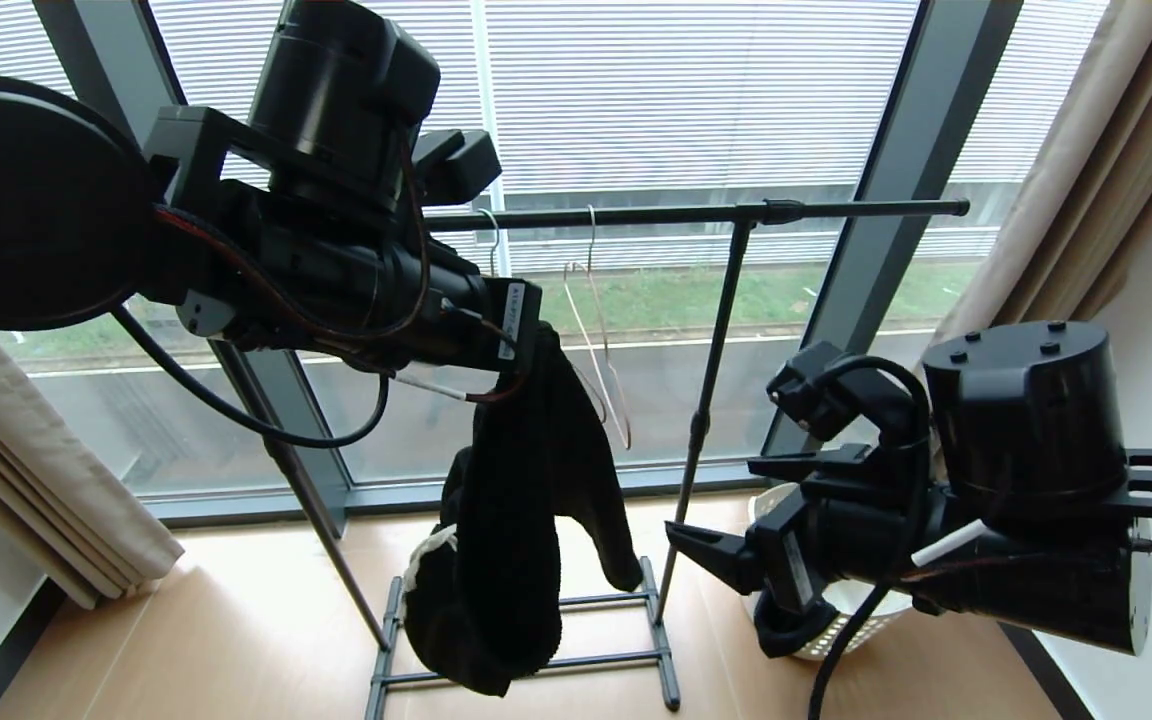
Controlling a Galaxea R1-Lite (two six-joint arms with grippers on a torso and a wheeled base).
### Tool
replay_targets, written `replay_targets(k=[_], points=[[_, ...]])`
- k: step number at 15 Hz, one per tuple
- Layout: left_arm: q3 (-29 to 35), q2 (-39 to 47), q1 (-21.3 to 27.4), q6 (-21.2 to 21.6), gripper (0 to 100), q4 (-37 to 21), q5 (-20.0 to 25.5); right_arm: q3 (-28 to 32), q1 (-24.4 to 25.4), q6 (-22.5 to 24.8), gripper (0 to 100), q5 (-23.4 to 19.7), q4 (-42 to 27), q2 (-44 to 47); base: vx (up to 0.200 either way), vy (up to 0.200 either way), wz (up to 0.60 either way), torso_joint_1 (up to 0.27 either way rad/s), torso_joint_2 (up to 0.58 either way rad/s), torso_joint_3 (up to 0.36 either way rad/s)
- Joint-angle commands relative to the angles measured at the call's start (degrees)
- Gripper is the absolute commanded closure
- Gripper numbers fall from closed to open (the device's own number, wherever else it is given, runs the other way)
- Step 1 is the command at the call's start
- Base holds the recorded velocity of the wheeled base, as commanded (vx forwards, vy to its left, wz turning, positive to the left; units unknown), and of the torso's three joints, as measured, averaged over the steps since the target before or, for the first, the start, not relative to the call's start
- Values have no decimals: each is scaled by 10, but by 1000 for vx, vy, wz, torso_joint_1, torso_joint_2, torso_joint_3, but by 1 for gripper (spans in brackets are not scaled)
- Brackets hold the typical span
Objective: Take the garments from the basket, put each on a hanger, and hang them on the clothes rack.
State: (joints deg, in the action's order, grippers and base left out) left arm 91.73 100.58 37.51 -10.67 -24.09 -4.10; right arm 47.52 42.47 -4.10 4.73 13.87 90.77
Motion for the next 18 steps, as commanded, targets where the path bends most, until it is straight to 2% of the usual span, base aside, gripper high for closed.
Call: replay_targets(k=[1,3,6,9,11,17,18], points=[[-11,-9,-1,0,100,0,0,49,2,1,0,-2,22,41,0,0,0,0,0,0],[-16,-12,0,0,100,0,0,123,2,2,0,1,17,96,0,0,0,0,0,0],[-16,-23,5,0,100,0,1,159,2,1,0,9,18,147,0,0,0,0,0,0],[-24,-33,9,0,100,0,1,158,0,-1,0,8,25,184,0,0,0,0,0,0],[-29,-35,7,0,100,0,1,159,-4,-3,0,8,26,178,0,0,0,0,0,0],[-45,-36,2,0,100,3,1,108,-10,-3,0,2,25,71,0,0,0,0,0,0],[-46,-36,2,1,100,3,1,95,23,-3,0,2,25,60,0,0,0,0,0,0]])
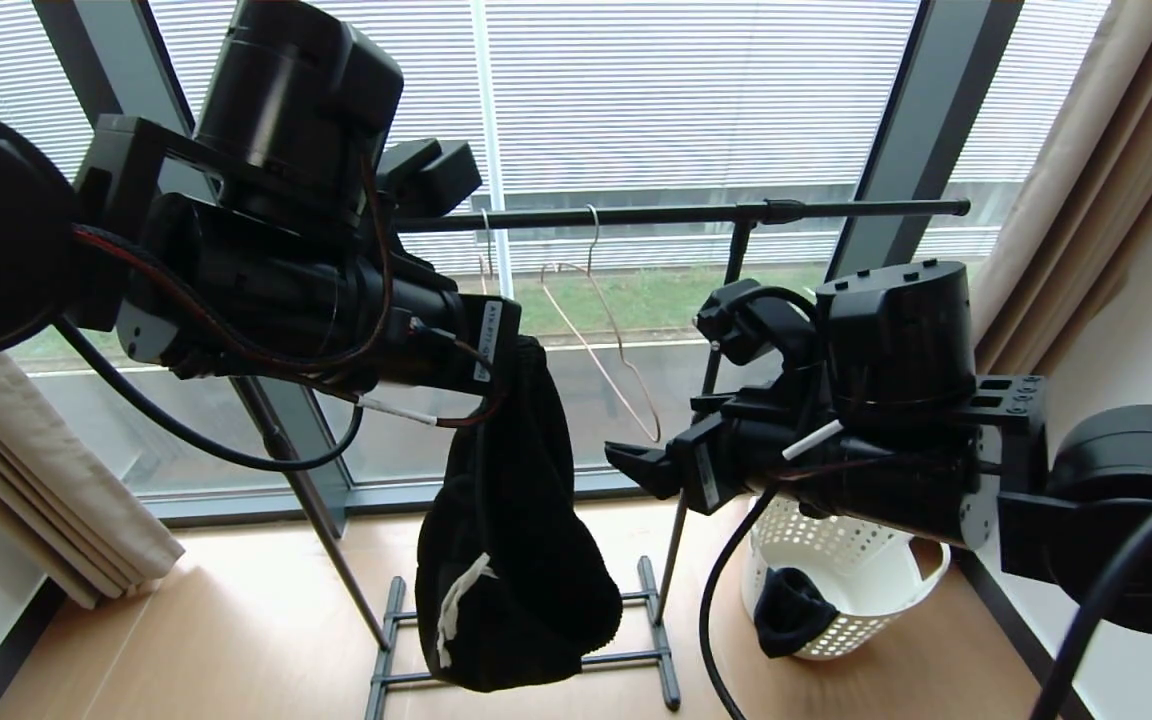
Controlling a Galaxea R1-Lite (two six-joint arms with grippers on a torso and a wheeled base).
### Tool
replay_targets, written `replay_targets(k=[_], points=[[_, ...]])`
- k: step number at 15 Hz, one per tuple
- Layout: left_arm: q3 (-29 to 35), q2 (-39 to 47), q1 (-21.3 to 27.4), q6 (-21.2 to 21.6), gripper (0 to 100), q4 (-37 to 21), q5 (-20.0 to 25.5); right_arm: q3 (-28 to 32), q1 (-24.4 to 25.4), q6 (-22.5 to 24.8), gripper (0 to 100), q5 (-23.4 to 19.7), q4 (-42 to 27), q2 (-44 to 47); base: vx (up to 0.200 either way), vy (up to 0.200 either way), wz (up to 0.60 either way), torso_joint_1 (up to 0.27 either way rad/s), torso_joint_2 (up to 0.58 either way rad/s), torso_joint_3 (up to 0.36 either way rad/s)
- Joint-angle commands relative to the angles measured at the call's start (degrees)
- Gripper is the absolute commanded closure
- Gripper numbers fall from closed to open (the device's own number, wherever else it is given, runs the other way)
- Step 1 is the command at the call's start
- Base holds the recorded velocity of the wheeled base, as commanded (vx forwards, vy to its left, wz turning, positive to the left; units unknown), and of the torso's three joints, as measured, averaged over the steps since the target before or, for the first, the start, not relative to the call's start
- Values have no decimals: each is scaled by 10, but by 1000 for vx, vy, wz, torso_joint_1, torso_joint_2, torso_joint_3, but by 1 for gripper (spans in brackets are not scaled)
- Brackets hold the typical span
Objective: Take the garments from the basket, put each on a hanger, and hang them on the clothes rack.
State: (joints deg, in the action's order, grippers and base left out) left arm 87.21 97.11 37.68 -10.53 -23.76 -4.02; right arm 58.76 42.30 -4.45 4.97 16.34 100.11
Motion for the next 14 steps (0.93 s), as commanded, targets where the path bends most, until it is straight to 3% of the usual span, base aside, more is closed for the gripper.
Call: replay_targets(k=[1,4,9,14], points=[[1,-1,0,-1,100,-1,0,-25,43,1,0,0,0,-32,0,0,0,0,0,0],[-1,-7,1,0,100,-1,0,-39,52,3,0,2,0,5,0,0,0,0,0,0],[-6,-21,1,0,100,-1,1,-65,16,3,0,2,12,55,0,0,0,0,0,0],[-7,-26,1,-1,100,-1,2,-93,13,2,0,2,47,93,0,0,0,0,0,0]])
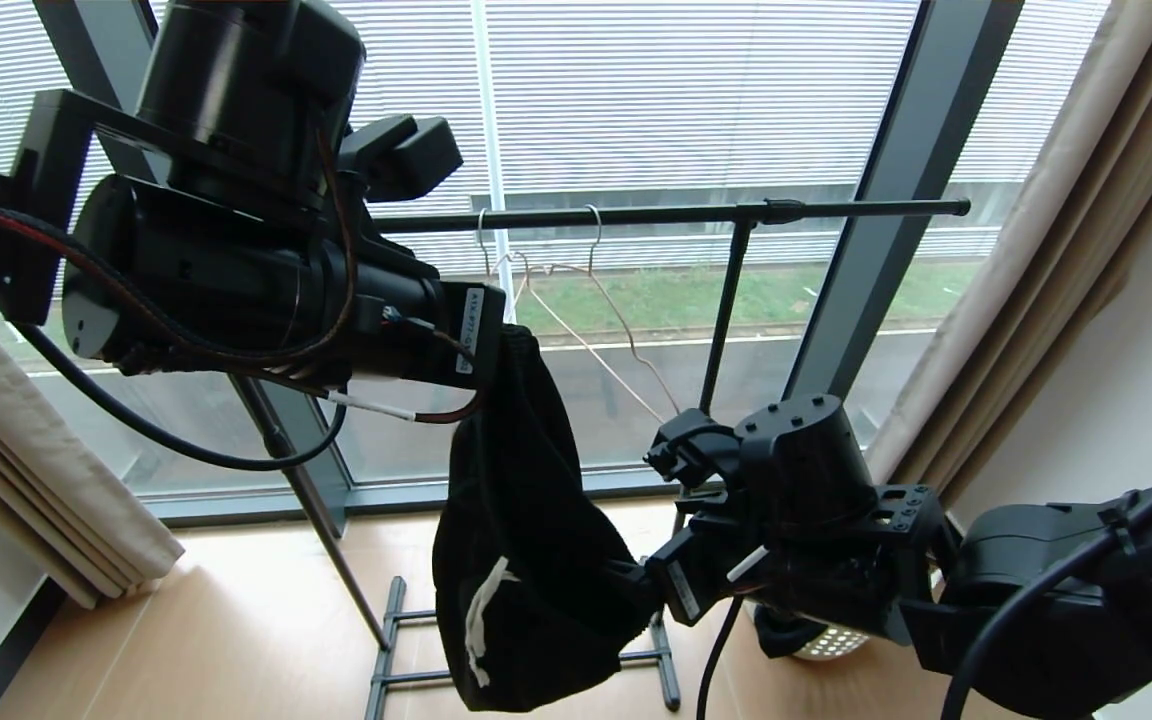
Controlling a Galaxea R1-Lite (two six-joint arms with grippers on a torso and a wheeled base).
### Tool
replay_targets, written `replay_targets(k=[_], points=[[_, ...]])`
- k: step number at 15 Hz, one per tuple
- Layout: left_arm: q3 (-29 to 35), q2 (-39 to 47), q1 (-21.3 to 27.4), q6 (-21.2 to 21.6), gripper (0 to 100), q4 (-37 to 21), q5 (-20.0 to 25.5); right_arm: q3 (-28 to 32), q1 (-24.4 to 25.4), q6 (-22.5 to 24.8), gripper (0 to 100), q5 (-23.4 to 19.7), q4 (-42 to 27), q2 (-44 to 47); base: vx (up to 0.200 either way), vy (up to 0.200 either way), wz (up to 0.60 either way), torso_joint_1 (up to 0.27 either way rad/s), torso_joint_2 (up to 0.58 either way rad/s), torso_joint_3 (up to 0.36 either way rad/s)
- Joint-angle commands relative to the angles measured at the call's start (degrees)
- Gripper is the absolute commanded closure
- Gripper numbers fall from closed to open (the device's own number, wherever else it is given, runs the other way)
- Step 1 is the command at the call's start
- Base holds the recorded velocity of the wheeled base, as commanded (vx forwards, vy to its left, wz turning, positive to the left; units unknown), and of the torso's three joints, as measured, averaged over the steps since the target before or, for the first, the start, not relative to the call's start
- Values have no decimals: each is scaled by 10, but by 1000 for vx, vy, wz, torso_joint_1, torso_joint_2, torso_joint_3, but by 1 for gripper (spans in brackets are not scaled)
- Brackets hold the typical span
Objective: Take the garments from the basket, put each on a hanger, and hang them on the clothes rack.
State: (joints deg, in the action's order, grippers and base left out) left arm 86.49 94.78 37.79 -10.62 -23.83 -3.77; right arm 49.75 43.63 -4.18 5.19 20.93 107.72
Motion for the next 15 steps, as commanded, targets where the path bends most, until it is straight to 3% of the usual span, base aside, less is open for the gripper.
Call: replay_targets(k=[1,11,12,15], points=[[0,-3,2,0,100,0,0,0,0,0,0,-1,6,27,0,0,0,0,0,0],[-22,-11,3,1,100,1,0,5,0,17,0,-12,64,38,0,0,0,0,0,0],[-22,-11,3,1,100,1,0,5,0,17,100,-12,67,40,0,0,0,0,0,0],[-23,-11,3,0,100,1,1,3,0,16,100,-29,87,60,0,0,0,0,0,0]])
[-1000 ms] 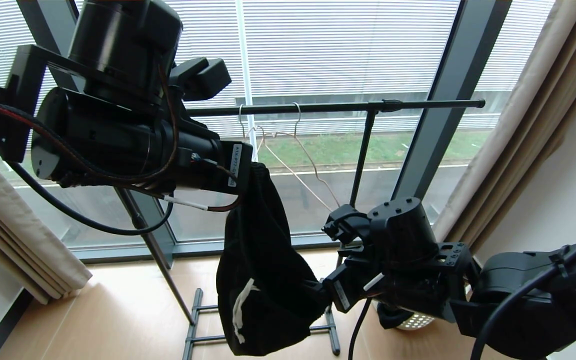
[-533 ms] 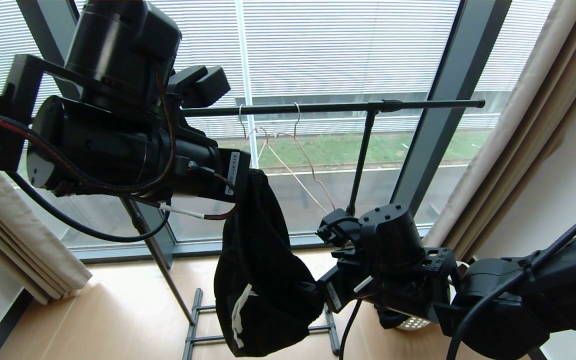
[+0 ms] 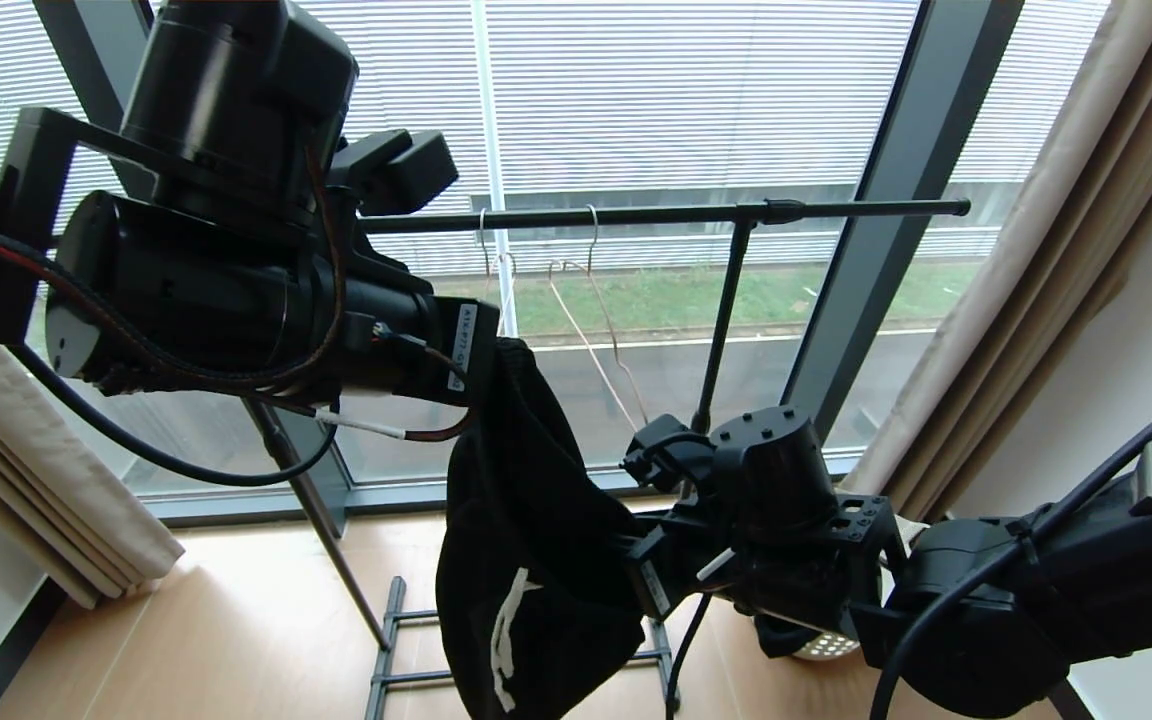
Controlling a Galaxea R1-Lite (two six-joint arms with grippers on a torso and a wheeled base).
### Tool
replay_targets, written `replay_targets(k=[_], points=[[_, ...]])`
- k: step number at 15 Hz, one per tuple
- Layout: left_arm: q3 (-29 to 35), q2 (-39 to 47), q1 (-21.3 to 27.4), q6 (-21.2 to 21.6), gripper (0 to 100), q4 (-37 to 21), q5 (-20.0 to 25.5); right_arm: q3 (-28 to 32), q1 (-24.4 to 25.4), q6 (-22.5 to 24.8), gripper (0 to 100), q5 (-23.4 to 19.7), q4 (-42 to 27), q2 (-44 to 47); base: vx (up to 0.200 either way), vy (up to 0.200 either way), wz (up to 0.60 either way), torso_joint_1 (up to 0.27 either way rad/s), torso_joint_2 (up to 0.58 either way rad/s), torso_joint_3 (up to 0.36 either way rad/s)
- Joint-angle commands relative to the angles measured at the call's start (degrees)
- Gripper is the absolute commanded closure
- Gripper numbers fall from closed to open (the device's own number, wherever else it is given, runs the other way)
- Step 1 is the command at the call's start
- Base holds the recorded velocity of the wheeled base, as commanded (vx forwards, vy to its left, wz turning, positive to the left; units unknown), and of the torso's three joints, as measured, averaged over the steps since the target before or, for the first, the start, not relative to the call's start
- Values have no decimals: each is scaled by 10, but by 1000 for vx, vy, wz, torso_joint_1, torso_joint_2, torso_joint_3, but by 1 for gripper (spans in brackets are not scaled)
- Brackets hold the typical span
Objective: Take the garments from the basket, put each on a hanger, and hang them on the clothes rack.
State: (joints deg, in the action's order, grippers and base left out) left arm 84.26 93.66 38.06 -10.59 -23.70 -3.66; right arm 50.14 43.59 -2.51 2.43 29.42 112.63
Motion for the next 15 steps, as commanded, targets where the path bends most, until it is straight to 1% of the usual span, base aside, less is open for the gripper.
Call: replay_targets(k=[1,2,5,8,10,11,14,15], points=[[-2,0,0,0,100,-1,0,-1,0,0,100,-3,15,13,0,0,0,0,0,0],[-4,-1,-1,0,100,-1,0,-3,-1,-1,100,-3,20,13,0,0,0,0,0,0],[-19,0,-3,0,100,0,0,-3,-25,-7,100,-4,20,-5,0,0,0,0,0,0],[-54,-8,-11,1,100,0,1,0,-77,-29,100,-2,18,-58,0,0,0,0,0,0],[-78,-8,-11,4,100,0,1,5,-91,-58,100,-1,18,-84,0,0,0,0,0,0],[-92,-8,-11,15,0,4,1,7,-91,-65,100,-1,16,-92,0,0,0,0,0,0],[-131,-9,-11,24,0,13,1,4,-91,-75,100,0,16,-116,0,0,0,0,0,0],[-144,-17,-18,24,0,14,1,7,-92,-95,100,1,16,-125,0,0,0,0,0,0]])
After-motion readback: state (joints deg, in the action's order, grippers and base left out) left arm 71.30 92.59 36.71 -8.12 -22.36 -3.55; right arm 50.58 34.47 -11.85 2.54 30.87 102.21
